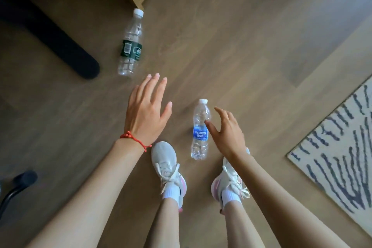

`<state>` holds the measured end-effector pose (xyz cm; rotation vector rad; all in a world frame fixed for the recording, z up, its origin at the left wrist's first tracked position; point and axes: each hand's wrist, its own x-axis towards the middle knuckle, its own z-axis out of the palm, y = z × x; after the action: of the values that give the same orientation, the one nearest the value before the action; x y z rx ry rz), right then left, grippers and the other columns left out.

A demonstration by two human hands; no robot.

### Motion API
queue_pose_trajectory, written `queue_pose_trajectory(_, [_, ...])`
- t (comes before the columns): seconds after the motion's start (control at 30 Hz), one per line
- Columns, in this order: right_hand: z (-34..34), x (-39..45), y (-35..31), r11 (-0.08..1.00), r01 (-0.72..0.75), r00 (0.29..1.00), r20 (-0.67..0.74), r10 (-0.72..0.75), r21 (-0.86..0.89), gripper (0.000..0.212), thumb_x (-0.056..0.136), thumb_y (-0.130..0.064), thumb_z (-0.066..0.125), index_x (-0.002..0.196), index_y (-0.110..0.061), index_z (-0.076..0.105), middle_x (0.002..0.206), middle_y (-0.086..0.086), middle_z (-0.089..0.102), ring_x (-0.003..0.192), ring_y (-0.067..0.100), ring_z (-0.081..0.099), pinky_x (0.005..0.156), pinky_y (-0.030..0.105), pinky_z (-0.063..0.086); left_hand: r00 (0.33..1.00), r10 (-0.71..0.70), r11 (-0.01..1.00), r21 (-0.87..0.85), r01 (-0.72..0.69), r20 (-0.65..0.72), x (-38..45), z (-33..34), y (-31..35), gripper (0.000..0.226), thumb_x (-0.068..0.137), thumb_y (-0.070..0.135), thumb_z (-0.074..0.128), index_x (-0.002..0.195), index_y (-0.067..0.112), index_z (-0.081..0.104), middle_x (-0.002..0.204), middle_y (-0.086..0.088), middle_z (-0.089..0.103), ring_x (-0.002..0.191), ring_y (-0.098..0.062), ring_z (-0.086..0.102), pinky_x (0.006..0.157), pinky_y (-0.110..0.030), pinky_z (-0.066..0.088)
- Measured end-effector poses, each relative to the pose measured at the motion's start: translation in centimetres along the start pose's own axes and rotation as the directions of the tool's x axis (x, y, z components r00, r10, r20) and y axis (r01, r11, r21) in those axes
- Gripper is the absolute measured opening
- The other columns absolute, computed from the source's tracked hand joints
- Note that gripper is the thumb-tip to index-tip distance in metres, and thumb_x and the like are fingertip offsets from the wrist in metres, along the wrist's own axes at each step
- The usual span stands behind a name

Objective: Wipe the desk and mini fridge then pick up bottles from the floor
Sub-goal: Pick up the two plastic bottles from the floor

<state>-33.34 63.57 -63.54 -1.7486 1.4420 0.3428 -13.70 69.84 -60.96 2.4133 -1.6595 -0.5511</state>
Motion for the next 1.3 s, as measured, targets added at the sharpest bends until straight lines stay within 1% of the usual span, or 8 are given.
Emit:
queue_pose_trajectory(0.23, [7.6, 6.0, 4.0, 0.939, -0.273, 0.962, 0.057, 0.267, 0.209, 0.066, 0.081, -0.048, 0.062, 0.135, -0.017, 0.039, 0.133, 0.008, 0.05, 0.118, 0.025, 0.05, 0.096, 0.04, 0.042, 1.0, -0.019, 1.0, -0.015, 0.019, 0.012, -1.3, 8.9, -2.3, 0.05, 0.085, 0.028, 0.042, 0.127, 0.002, 0.049, 0.132, -0.02, 0.051, 0.124, -0.035, 0.044, 0.098, -0.046, 0.038])
queue_pose_trajectory(0.4, [10.6, 8.3, 5.1, 0.925, -0.316, 0.948, 0.108, 0.299, 0.209, 0.069, 0.076, -0.048, 0.067, 0.131, -0.017, 0.04, 0.127, 0.009, 0.055, 0.116, 0.027, 0.051, 0.094, 0.041, 0.044, 0.998, -0.02, 1.0, -0.001, 0.02, 0.052, -2.6, 11.7, -3.1, 0.05, 0.085, 0.029, 0.041, 0.127, 0.002, 0.049, 0.132, -0.02, 0.052, 0.124, -0.034, 0.045, 0.097, -0.045, 0.039])
queue_pose_trajectory(0.53, [10.3, 8.2, 5.5, 0.863, -0.358, 0.934, 0.125, 0.335, 0.356, 0.067, 0.074, -0.038, 0.073, 0.13, -0.017, 0.043, 0.118, 0.007, 0.061, 0.109, 0.023, 0.056, 0.092, 0.039, 0.047, 0.996, -0.026, 1.0, 0.01, 0.026, 0.083, -3.0, 11.1, -3.6, 0.05, 0.085, 0.029, 0.041, 0.128, 0.003, 0.048, 0.132, -0.02, 0.051, 0.125, -0.033, 0.043, 0.098, -0.044, 0.038])
queue_pose_trajectory(0.7, [5.4, 5.2, 3.7, 0.782, -0.324, 0.945, 0.137, 0.298, 0.533, 0.061, 0.074, -0.031, 0.076, 0.127, -0.021, 0.047, 0.101, -0.001, 0.06, 0.085, 0.009, 0.058, 0.074, 0.021, 0.041, 0.994, -0.037, 0.999, -0.006, 0.038, 0.101, -2.5, 6.8, -2.6, 0.051, 0.086, 0.03, 0.039, 0.128, 0.002, 0.048, 0.133, -0.02, 0.051, 0.125, -0.034, 0.043, 0.1, -0.042, 0.033])
queue_pose_trajectory(0.9, [-4.3, 1.5, -1.3, 0.807, -0.192, 0.981, 0.109, 0.157, 0.559, 0.063, 0.071, -0.033, 0.078, 0.126, -0.023, 0.049, 0.109, 0.005, 0.063, 0.094, 0.014, 0.065, 0.089, 0.04, 0.053, 0.995, -0.022, 0.998, -0.057, 0.028, 0.1, -1.0, -1.6, 0.9, 0.051, 0.087, 0.031, 0.039, 0.129, 0.004, 0.048, 0.134, -0.018, 0.05, 0.126, -0.033, 0.044, 0.098, -0.047, 0.04])
queue_pose_trajectory(1.1, [-13.6, -1.0, -6.8, 0.841, -0.019, 0.999, 0.049, -0.008, 0.541, 0.059, 0.067, -0.042, 0.077, 0.12, -0.034, 0.052, 0.109, 0.002, 0.063, 0.092, 0.014, 0.065, 0.086, 0.037, 0.054, 0.997, 0.07, 0.996, -0.053, -0.068, 0.044, 1.6, -9.4, 2.8, 0.05, 0.087, 0.03, 0.04, 0.129, 0.005, 0.048, 0.134, -0.017, 0.051, 0.127, -0.029, 0.041, 0.102, -0.043, 0.036])
queue_pose_trajectory(1.2, [-16.4, -1.8, -8.1, 0.827, 0.026, 1.0, -0.016, -0.021, 0.562, 0.062, 0.063, -0.049, 0.075, 0.12, -0.039, 0.054, 0.105, 0.0, 0.065, 0.092, 0.016, 0.065, 0.087, 0.037, 0.053, 0.993, 0.112, 0.993, -0.035, -0.111, 0.027, 3.0, -11.8, 2.9, 0.05, 0.087, 0.029, 0.041, 0.129, 0.003, 0.049, 0.133, -0.017, 0.051, 0.126, -0.029, 0.042, 0.103, -0.042, 0.034])
queue_pose_trajectory(1.3, [-17.7, -1.6, -8.8, 0.777, 0.04, 0.998, -0.057, -0.006, 0.628, 0.058, 0.068, -0.041, 0.076, 0.121, -0.034, 0.054, 0.099, 0.0, 0.067, 0.09, 0.016, 0.066, 0.085, 0.036, 0.053, 0.994, 0.1, 0.995, -0.007, -0.1, 0.048, 4.3, -13.0, 2.4, 0.05, 0.088, 0.032, 0.039, 0.13, 0.004, 0.048, 0.134, -0.016, 0.051, 0.128, -0.027, 0.041, 0.102, -0.046, 0.038])
